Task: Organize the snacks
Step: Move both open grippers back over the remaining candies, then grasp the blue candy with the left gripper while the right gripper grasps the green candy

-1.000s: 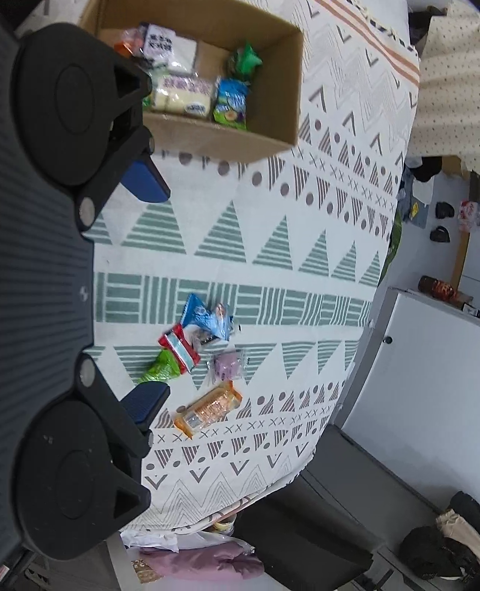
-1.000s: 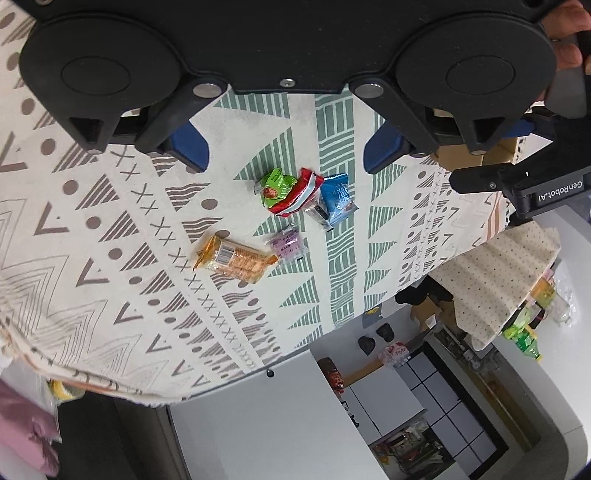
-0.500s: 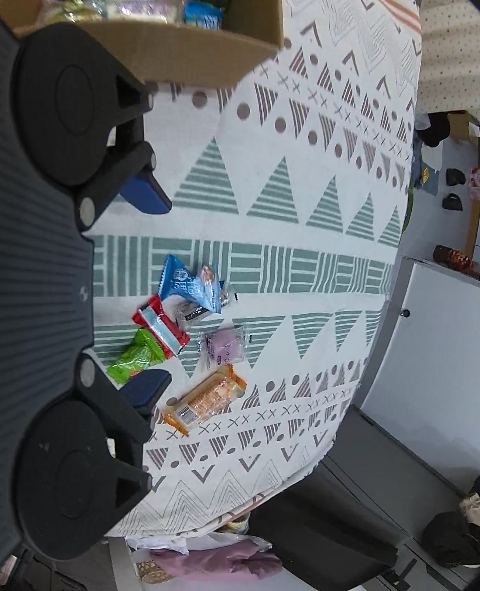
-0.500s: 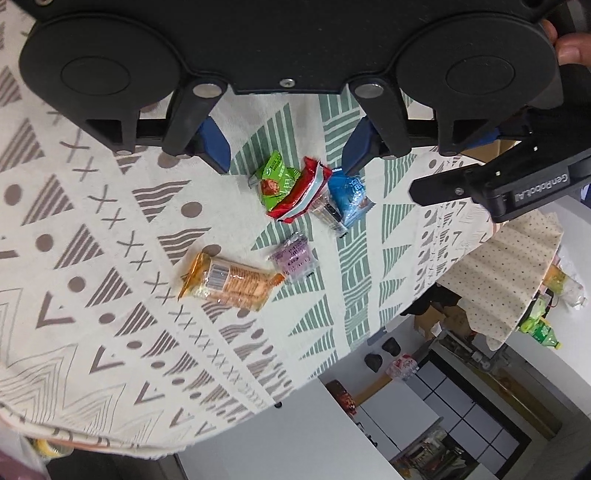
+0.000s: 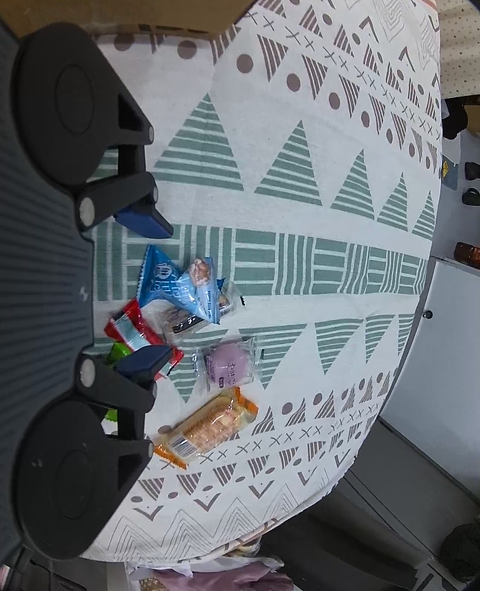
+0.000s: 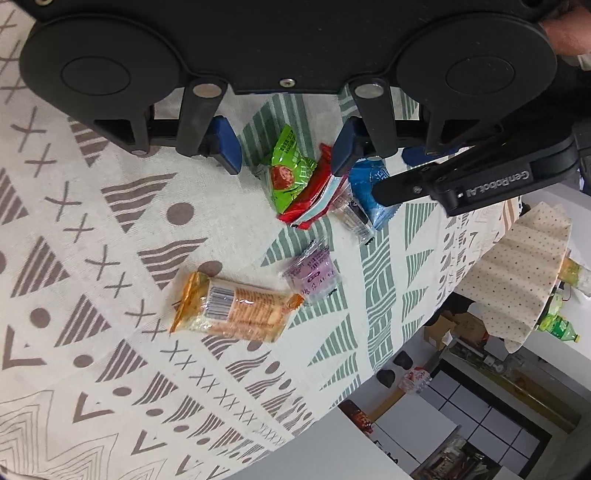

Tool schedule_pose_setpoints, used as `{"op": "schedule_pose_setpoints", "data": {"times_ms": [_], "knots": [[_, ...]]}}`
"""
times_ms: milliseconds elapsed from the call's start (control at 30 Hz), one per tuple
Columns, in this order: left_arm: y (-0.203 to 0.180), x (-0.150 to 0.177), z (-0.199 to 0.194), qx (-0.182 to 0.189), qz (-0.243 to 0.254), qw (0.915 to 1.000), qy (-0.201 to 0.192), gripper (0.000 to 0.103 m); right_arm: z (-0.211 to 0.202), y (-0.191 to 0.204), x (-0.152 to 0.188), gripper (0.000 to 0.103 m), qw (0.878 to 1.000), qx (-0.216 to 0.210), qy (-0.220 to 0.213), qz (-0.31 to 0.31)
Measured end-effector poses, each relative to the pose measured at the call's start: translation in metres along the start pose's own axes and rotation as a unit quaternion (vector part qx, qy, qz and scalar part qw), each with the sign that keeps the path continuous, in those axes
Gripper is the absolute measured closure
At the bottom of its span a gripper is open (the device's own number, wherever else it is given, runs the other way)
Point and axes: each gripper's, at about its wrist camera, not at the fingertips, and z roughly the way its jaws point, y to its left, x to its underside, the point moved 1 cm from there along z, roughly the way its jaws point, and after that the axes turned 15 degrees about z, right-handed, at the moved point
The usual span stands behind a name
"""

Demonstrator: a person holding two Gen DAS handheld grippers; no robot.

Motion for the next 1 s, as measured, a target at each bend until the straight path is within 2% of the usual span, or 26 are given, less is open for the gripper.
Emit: {"op": "schedule_pose_setpoints", "data": {"times_ms": [100,233,300,367,433,533,733,1000], "knots": [[0.0,-0.001,0.008,0.0,0.004,1.0,0.003,0.04,0.005,0.001,0.001,0.049,1.0,-0.002,0.005,0.001],[-0.002,-0.002,0.018,-0.001,0.013,0.9999,0.007,0.046,0.011,0.002,0.001,0.051,1.0,-0.001,0.002,0.004],[-0.001,-0.001,0.024,-0.004,0.012,0.9998,0.015,0.053,0.013,0.004,0.0,0.056,1.0,0.003,0.001,0.002],[-0.001,0.001,0.029,-0.012,0.012,0.9996,0.021,0.07,0.016,0.005,-0.001,0.069,1.0,0.014,-0.001,-0.003],[-0.002,0.001,0.028,-0.017,0.015,0.9996,0.018,0.076,0.015,0.004,-0.003,0.073,1.0,0.013,-0.001,0.002],[-0.002,0.001,0.022,-0.021,0.013,0.9995,0.018,0.077,0.008,0.005,-0.003,0.075,1.0,0.021,-0.005,0.0],[-0.008,0.005,0.001,-0.019,0.016,0.9996,0.015,0.083,-0.013,0.013,0.003,0.075,1.0,0.011,-0.019,-0.008],[-0.011,0.015,-0.043,-0.016,0.015,0.9997,-0.009,0.084,-0.044,0.028,0.014,0.075,0.999,-0.002,-0.042,-0.019]]}}
